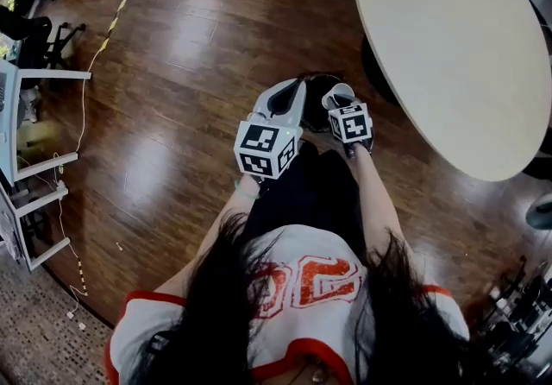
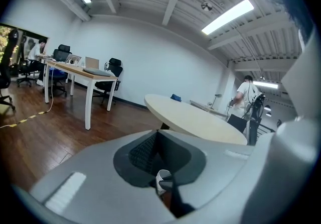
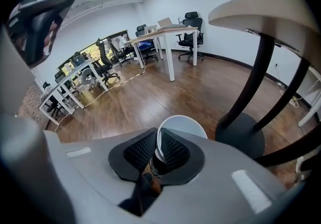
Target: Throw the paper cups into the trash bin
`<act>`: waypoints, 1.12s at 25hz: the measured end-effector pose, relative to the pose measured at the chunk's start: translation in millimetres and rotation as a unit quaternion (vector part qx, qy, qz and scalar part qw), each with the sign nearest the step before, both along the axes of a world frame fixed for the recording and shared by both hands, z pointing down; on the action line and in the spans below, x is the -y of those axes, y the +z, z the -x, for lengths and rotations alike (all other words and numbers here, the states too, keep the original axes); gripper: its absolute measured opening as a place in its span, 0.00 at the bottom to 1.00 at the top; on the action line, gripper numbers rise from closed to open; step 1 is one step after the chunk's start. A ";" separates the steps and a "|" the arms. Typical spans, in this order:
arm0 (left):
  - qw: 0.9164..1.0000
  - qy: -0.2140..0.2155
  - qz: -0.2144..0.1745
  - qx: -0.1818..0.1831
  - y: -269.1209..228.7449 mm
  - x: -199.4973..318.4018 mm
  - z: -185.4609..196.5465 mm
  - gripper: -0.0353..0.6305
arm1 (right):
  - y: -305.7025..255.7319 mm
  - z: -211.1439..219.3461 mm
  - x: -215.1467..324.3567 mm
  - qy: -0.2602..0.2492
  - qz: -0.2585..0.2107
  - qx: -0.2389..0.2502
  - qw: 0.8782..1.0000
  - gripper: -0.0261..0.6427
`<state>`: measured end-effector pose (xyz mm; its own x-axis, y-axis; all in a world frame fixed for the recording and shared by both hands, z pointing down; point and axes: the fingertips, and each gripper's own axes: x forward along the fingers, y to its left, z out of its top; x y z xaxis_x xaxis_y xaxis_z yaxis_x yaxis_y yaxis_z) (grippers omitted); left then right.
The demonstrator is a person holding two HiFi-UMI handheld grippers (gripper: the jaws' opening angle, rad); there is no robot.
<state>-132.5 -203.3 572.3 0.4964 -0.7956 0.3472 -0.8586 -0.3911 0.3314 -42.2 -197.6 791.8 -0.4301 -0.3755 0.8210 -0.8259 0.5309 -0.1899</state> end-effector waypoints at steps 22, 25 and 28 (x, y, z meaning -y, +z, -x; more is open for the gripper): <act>1.000 -0.005 0.020 0.009 -20.2 -19.8 7.0 0.05 | -72.3 4.3 -2.7 0.041 -0.039 0.060 0.997 0.04; 1.000 -0.002 0.023 0.008 -32.0 -23.7 5.0 0.05 | -100.8 1.0 -5.0 0.049 -0.051 0.069 0.995 0.04; 1.000 0.000 0.025 0.008 -41.7 -27.6 5.4 0.05 | -130.7 -2.0 -8.6 0.057 -0.065 0.077 0.993 0.04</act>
<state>-137.9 -175.7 530.6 0.4902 -0.7773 0.3944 -0.8641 -0.3741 0.3368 -40.2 -188.9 661.1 -0.4959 -0.5271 0.6901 -0.8482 0.4645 -0.2547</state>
